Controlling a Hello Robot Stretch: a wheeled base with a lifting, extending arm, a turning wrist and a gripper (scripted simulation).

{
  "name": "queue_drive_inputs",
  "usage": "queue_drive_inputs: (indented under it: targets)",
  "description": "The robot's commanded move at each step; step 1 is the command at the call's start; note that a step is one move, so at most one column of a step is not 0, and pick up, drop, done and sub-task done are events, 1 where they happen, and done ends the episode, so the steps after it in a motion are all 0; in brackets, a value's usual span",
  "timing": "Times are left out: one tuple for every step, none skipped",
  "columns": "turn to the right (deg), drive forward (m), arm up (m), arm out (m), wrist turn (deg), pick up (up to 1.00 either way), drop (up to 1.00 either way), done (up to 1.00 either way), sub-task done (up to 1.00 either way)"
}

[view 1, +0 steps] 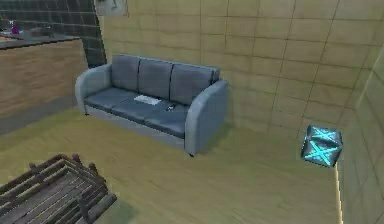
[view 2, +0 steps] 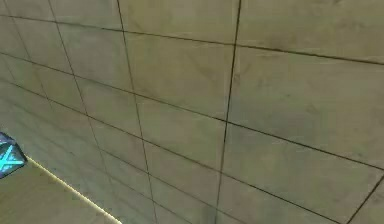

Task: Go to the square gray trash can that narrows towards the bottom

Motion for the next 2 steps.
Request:
queue_drive_inputs:
  targets:
    - [-45.0, 0.00, 0.00, 0.00, 0.0, 0.00, 0.00, 0.00, 0.00]
    - [-45.0, 0.00, 0.00, 0.00, 0.0, 0.00, 0.00, 0.00, 0.00]
